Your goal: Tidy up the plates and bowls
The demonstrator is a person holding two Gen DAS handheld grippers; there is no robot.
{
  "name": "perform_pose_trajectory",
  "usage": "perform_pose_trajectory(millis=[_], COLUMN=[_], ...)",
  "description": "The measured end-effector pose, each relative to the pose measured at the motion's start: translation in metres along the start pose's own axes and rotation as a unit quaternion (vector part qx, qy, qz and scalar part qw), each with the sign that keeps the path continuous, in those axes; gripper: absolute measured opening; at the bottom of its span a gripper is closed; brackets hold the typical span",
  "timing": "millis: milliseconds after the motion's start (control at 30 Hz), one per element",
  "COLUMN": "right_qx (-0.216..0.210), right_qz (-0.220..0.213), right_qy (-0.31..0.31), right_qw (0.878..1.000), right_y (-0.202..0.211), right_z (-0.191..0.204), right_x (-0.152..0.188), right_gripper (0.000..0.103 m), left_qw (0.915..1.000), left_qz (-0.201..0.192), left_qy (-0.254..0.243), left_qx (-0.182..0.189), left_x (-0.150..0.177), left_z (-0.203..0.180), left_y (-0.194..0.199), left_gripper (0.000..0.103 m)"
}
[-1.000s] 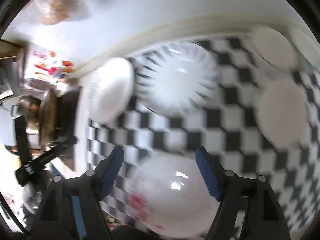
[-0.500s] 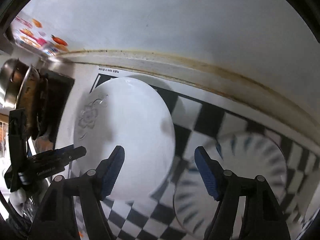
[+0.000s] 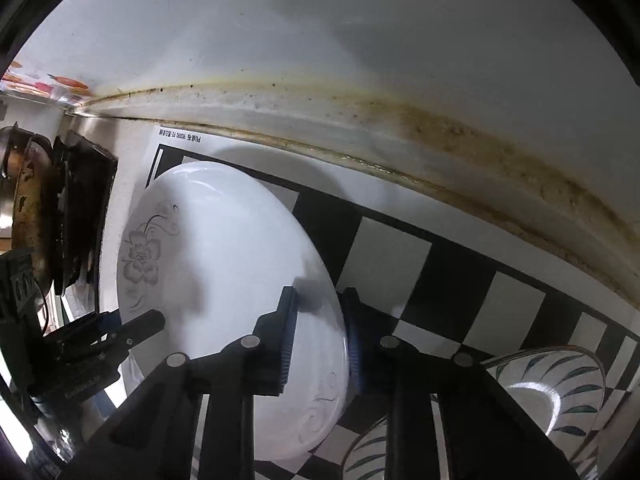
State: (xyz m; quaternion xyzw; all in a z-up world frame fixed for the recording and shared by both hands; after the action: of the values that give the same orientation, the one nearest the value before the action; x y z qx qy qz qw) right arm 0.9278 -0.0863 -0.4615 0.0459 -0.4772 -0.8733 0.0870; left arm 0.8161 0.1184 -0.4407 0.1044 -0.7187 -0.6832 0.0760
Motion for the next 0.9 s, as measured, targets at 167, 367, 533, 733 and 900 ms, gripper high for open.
perform_pose_trajectory(millis=[167,367,533,733,900], right_qx=[-0.007,-0.02,-0.027,-0.033,-0.041], right_qz=[0.007,0.016,-0.002,-0.02,-0.049], right_qy=[-0.002,-0.007,-0.008,-0.018,-0.038], right_qw=[1.0,1.0,1.0,0.999,0.997], right_y=[0.001,0.01,0.027,0.065,0.101], right_z=[0.001,0.009,0.022,0.025,0.016], right_x=[0.016,0.041,0.067,0.117,0.169], right_gripper=[0.022,0.021,0.02,0.019,0.019], left_qw=[1.0,0.9997,0.9991,0.9984,0.9961], left_qz=[0.0,-0.011,-0.018,-0.029,-0.044], left_qy=[0.003,-0.011,-0.027,-0.047,-0.077], left_qx=[-0.001,-0.017,-0.027,-0.015,-0.007], left_x=[0.003,0.01,0.029,0.063,0.092], left_z=[0.006,0.009,0.008,-0.001,-0.029], left_y=[0.01,0.031,0.047,0.077,0.107], left_gripper=[0.036,0.036,0.036,0.036,0.036])
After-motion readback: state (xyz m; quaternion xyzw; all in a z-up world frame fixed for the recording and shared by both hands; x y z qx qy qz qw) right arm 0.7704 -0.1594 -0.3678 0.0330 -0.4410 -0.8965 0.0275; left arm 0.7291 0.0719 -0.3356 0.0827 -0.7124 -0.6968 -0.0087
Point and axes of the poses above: each gripper's, at about its wrist camera, not at the fingertips, and y roughly against the way its jaws point, z to its left, x to its underside, the point moved 1 cm from there along -y, roughly the way its jaws point, and after that the axes turned 13 degrees about -x, right-handed, at the moved point
